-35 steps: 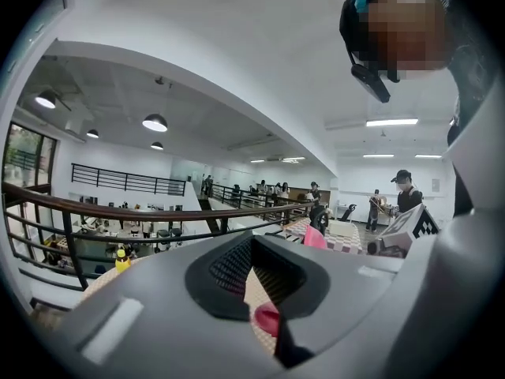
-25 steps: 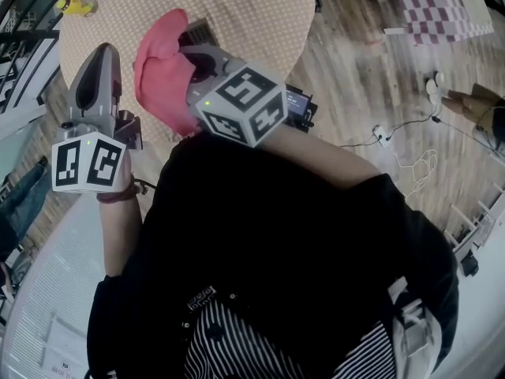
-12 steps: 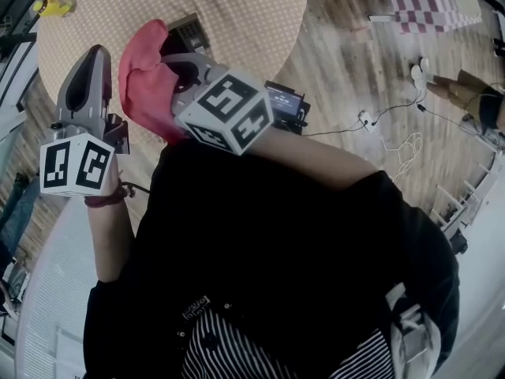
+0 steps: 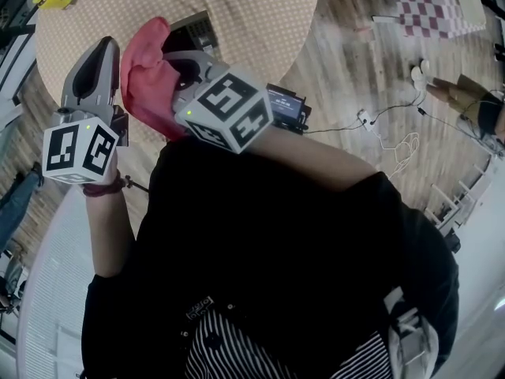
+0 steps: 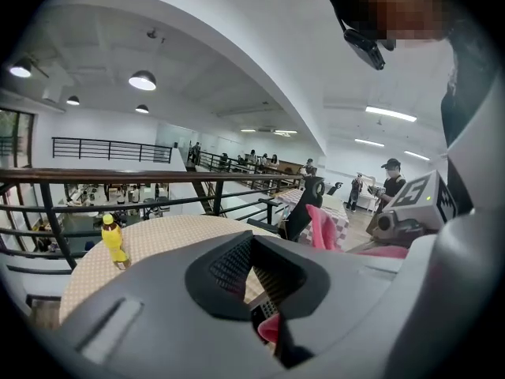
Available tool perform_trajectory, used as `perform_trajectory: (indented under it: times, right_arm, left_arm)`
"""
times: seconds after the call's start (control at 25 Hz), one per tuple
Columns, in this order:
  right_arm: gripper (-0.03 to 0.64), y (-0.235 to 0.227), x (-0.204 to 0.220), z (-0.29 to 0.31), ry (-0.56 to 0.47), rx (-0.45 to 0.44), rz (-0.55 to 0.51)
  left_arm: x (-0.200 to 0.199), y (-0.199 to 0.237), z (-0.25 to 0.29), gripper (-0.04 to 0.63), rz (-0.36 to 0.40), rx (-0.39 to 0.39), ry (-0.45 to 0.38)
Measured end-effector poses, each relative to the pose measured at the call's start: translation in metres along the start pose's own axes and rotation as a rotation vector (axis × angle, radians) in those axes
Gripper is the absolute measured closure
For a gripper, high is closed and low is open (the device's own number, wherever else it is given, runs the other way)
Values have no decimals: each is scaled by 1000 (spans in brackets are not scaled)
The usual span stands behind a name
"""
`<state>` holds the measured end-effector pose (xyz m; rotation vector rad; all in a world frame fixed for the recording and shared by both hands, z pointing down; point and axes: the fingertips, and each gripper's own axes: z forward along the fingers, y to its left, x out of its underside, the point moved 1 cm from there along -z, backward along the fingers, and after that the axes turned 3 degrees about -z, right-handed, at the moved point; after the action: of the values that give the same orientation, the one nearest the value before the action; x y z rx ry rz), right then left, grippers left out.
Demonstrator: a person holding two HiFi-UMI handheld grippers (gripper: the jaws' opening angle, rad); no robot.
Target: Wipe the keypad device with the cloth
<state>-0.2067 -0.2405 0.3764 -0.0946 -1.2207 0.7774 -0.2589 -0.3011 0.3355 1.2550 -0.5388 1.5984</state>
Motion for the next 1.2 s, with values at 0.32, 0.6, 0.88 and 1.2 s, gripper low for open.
perform_trajectory:
  times: [0.32, 0.6, 0.88, 1.2]
  right_arm:
    - [549, -17, 13, 20, 26, 33, 31]
    - [549, -35, 26, 37, 69, 51, 53]
    - [549, -52, 51, 54, 123, 71, 73]
    - [549, -79, 101, 81, 240, 110, 122]
  left_arm:
    - [32, 31, 33, 598, 183, 52, 185]
    - [91, 62, 76, 598, 290, 129, 419]
    - [146, 72, 102, 598, 377, 151, 593]
    - [182, 68, 125, 597, 373, 191, 675]
